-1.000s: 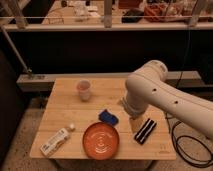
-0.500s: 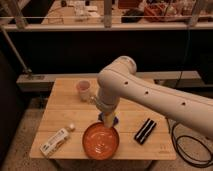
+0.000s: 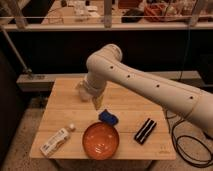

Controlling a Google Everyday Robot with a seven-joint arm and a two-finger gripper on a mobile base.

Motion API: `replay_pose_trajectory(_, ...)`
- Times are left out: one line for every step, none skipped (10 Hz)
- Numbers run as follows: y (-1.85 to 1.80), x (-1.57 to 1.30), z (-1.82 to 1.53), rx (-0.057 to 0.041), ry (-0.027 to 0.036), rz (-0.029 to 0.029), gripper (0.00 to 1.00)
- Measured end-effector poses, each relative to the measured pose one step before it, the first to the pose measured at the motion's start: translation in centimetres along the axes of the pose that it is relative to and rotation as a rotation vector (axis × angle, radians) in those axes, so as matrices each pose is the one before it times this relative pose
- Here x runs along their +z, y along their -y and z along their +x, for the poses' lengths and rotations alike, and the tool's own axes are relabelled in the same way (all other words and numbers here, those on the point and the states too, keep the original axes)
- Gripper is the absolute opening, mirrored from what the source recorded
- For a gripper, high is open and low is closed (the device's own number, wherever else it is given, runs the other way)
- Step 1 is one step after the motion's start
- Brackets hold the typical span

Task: Move the arm in a circular motion

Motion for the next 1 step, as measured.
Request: replay_pose_trajectory(1.583,0.339,1.746,-0.00842,-0.02172,0.01343,0.80)
